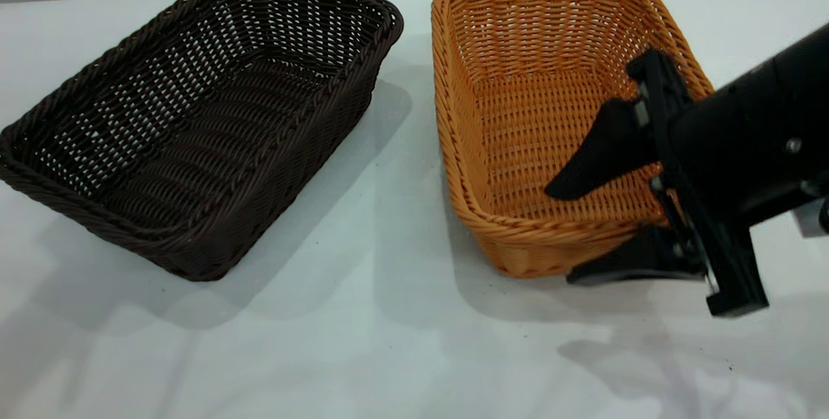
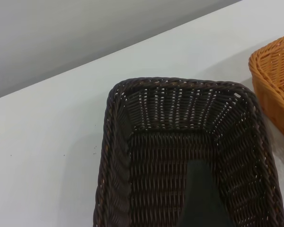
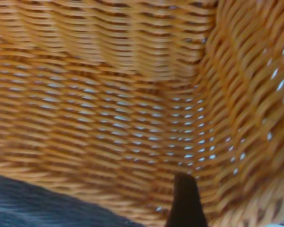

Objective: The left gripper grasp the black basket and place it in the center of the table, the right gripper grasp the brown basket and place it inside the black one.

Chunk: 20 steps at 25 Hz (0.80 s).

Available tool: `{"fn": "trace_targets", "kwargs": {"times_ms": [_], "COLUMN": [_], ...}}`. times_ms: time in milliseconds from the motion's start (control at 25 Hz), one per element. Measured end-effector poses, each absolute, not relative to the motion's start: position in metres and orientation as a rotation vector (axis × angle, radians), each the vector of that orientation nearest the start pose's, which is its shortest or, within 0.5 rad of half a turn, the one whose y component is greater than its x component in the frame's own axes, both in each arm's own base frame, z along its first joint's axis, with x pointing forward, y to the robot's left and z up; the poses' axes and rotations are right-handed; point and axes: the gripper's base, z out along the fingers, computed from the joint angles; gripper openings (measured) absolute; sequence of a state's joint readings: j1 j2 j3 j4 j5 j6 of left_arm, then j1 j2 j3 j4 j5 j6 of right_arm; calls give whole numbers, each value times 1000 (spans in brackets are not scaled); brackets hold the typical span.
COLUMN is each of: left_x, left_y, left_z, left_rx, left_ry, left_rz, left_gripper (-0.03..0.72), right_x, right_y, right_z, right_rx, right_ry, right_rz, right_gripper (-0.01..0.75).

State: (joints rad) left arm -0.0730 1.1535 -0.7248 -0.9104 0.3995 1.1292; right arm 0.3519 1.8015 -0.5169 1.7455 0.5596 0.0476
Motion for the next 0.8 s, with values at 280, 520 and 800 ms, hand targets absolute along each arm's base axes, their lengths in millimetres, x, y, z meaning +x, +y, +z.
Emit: {"fn": "trace_targets", "kwargs": {"times_ms": [280, 520, 800], "left_x": [234, 238, 240], "left_y": [-45, -45, -44], "left_z": [284, 279, 279], "left_rx": [527, 527, 512], "left_ry": [2078, 2098, 2095], "left_rz": [-228, -231, -212], "left_gripper": [396, 396, 396], "right_x": [224, 240, 238], "right_y": [131, 131, 135], "right_z": [91, 92, 77], "right_rx": [1938, 1903, 1920], "right_ry": [2530, 2477, 2530], "right_rz": [1082, 1043, 978], "right_gripper": [486, 486, 486]}}
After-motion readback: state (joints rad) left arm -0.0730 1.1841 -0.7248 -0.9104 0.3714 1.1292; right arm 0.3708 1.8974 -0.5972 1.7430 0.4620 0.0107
